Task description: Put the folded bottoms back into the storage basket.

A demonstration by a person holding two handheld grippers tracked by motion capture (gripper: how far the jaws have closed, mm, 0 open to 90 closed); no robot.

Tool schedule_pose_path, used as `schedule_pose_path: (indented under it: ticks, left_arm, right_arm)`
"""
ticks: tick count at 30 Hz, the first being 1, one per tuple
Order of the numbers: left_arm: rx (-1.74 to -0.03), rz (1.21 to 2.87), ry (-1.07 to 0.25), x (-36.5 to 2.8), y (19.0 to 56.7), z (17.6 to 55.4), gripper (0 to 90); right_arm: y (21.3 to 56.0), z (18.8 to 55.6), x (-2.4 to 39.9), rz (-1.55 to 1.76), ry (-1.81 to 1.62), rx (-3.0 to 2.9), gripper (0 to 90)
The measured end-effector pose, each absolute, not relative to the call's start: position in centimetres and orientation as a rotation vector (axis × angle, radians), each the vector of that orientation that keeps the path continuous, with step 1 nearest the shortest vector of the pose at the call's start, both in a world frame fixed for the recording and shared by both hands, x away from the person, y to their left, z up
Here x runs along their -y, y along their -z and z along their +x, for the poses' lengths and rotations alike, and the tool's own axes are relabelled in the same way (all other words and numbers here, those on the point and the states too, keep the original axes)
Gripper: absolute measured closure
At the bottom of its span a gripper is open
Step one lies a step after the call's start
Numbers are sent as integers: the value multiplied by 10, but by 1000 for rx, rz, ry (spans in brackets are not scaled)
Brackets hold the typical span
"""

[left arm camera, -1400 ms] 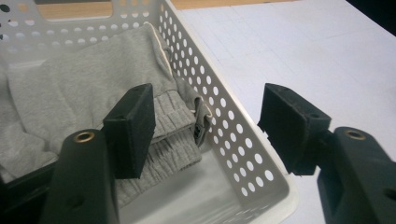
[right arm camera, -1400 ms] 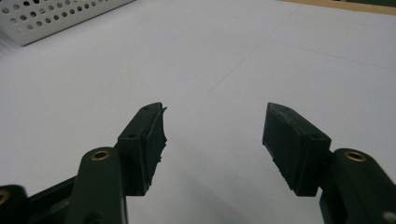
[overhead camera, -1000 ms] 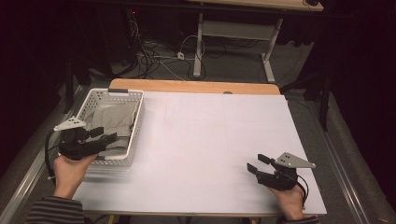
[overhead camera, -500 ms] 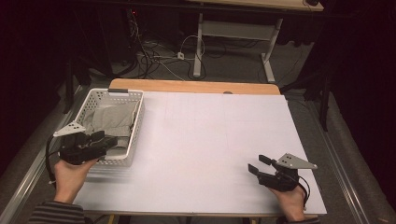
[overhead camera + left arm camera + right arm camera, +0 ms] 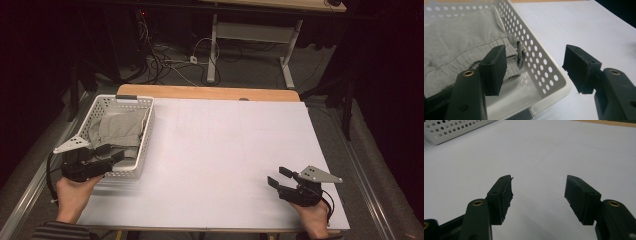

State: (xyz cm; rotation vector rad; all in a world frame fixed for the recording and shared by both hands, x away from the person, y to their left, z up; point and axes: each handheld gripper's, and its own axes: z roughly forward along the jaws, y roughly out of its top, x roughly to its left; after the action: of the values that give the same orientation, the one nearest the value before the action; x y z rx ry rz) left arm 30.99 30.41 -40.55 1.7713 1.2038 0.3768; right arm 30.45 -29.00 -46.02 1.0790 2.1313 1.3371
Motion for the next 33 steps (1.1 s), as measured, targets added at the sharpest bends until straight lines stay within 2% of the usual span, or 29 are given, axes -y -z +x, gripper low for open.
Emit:
schedule_pose_path:
  ticks: [33]
  left_arm:
    - [-1210, 1752, -399, -314, 417, 294, 342]
  right_arm:
    - [460, 304, 290, 1082, -1337, -2129, 398]
